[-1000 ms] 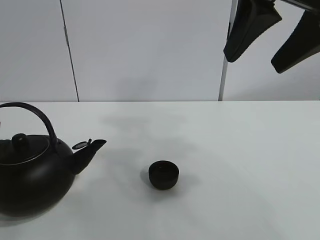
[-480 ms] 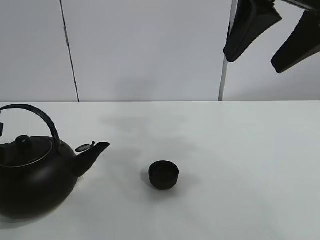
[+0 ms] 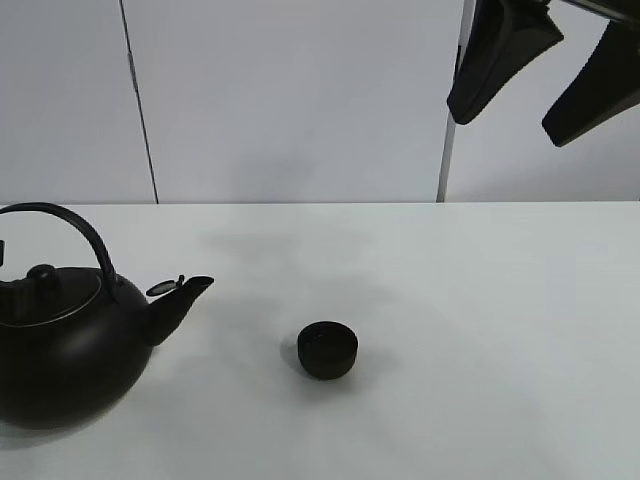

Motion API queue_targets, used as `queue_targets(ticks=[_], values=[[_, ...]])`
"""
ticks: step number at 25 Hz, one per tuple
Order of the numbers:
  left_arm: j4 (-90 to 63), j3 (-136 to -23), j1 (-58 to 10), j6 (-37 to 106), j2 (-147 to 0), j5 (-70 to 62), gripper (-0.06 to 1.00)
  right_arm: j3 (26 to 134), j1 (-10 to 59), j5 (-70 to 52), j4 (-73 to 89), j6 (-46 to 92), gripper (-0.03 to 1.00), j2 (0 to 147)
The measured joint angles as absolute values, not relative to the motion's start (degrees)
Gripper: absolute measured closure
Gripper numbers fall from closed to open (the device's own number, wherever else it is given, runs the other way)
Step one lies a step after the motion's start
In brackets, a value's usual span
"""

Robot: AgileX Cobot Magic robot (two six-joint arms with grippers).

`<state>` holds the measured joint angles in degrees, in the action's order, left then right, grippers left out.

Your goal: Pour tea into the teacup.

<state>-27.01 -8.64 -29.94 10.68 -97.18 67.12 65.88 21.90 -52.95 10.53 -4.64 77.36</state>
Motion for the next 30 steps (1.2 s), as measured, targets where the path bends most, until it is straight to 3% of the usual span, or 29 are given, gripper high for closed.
queue_targets(ticks=[15, 23, 30], values=[[-25.0, -6.3, -29.9, 10.2, -97.2, 68.8, 0.82, 65.9, 21.9, -52.9, 10.5, -4.6, 0.46, 77.4], [-23.6, -4.3, -30.0, 7.1, -97.2, 66.7, 0.58, 65.9, 21.9, -52.8, 10.5, -4.6, 0.46, 77.4], [-23.6, -2.7, -30.0, 5.1, -97.2, 67.7, 0.54, 65.9, 21.9, -52.8, 10.7, -4.6, 0.46, 77.4]])
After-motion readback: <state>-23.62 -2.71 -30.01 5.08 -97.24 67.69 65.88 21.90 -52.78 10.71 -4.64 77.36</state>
